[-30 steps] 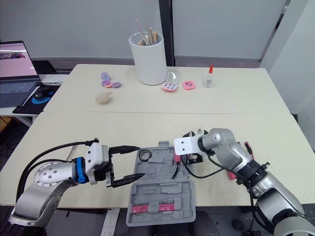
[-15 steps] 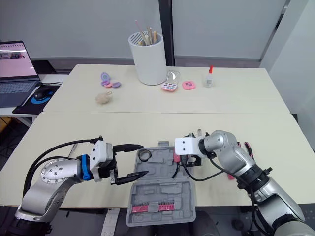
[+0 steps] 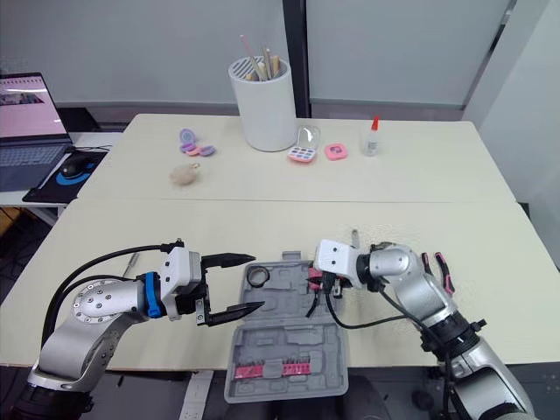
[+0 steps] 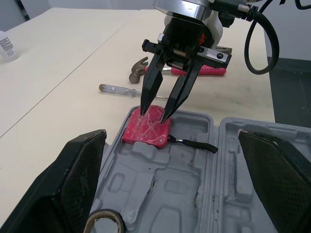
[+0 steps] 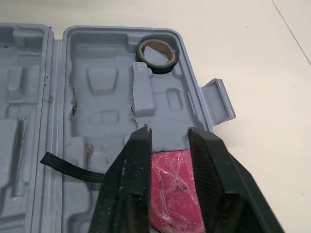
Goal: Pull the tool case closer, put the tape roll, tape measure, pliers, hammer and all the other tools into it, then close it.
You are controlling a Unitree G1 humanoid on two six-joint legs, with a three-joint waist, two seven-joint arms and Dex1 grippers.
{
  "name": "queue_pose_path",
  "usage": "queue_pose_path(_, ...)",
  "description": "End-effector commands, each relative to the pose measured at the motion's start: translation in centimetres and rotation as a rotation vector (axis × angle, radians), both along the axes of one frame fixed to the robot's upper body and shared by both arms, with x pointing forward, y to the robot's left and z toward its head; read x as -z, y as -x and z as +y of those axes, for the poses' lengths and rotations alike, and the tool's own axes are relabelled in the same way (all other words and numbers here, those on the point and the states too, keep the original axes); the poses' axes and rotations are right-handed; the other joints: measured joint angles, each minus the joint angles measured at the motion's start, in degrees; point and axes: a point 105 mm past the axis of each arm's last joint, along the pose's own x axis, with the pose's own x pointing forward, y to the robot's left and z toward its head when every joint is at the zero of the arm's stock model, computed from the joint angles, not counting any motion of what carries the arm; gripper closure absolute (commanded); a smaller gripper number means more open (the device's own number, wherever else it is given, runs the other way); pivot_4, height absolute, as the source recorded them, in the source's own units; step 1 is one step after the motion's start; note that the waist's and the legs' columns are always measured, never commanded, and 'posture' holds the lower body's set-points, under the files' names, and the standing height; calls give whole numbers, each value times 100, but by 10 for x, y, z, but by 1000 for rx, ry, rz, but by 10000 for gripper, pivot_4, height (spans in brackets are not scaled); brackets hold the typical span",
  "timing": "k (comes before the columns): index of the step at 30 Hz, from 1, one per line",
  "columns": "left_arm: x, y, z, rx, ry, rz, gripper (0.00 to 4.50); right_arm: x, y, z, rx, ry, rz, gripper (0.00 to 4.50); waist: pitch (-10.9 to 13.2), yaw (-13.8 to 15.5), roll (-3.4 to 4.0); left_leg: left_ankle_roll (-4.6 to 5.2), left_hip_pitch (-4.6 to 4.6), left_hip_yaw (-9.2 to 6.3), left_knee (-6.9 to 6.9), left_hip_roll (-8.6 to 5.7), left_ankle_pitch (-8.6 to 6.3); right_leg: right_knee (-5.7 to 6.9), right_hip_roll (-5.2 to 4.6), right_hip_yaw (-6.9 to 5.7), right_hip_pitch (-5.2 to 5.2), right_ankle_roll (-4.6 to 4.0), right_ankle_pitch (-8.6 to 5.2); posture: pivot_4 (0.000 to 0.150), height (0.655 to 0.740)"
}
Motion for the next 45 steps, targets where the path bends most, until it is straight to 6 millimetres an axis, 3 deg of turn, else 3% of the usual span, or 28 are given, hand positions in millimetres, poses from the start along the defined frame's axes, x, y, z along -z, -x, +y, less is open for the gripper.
queue_pose_path(1, -5, 1, -2, 16, -3, -26, 0, -6, -7, -5, 40, -48, -62, 40761, 0, 5, 0, 0, 0, -1, 0, 0, 0, 0, 0, -1, 0, 0, 0, 1500, 7400)
queue_pose_path(5, -6, 0, -2, 17, -5, -27, 0, -2, -11, -6, 68, -81, -58, 40761, 0, 10, 0, 0, -1, 1, 0, -2, 0, -1, 0, 1, 1, 0, 0, 1500, 7400)
queue_pose_path(13, -7, -2, -3, 24, -9, -29, 0, 27, -24, -17, 181, -99, -35, 40761, 0, 9, 0, 0, 0, 2, 0, -1, 0, 0, 1, 1, 1, 0, 0, 1500, 7400)
queue_pose_path(20, -8, -2, -2, 26, -22, -27, 0, 72, -18, -34, 238, -48, 92, 40761, -3, 13, -4, 0, 8, 3, 0, -3, 0, 0, 0, 2, 10, 0, 0, 1500, 7400)
queue_pose_path(27, -6, 1, 1, 24, -30, -20, 0, 91, -12, -40, 285, -60, 182, 40761, -49, 14, -30, 0, 15, 1, 0, -2, 0, -1, 0, 1, 19, 0, 0, 1500, 7400)
queue_pose_path(32, -3, -1, 7, -14, -26, -9, 0, 67, -15, -32, 226, -129, 109, 40761, -63, 26, -40, 0, 17, 0, 0, -2, 0, -2, -2, 0, 21, 0, 0, 1500, 7400)
queue_pose_path(35, -3, -2, 16, -48, -19, 9, 0, 36, -19, -27, 180, -206, 50, 40761, -61, 27, -39, 0, 14, 0, 0, -2, 0, -2, -3, 0, 18, 0, 0, 1500, 7400)
queue_pose_path(37, -5, -5, 30, -92, -30, 33, 0, 10, -18, -30, 139, -239, 19, 36506, -50, 22, -35, 0, 10, 1, 0, -1, 0, -1, -3, 1, 12, 0, 0, 1500, 7400)
queue_pose_path(41, -22, -15, 69, -220, -28, 89, 0, -39, -11, -52, 99, -289, 5, 28367, -40, 20, -30, 0, 2, -1, -1, 2, 0, 1, -2, -1, 1, 0, 0, 1500, 7400)
queue_pose_path(45, -44, -18, 125, -395, -23, 128, 0, -69, -1, -103, 123, -224, 19, 18975, -38, 21, -29, 0, 1, -2, -3, 0, 0, -7, -5, -6, 4, -1, -1, 1500, 7400)
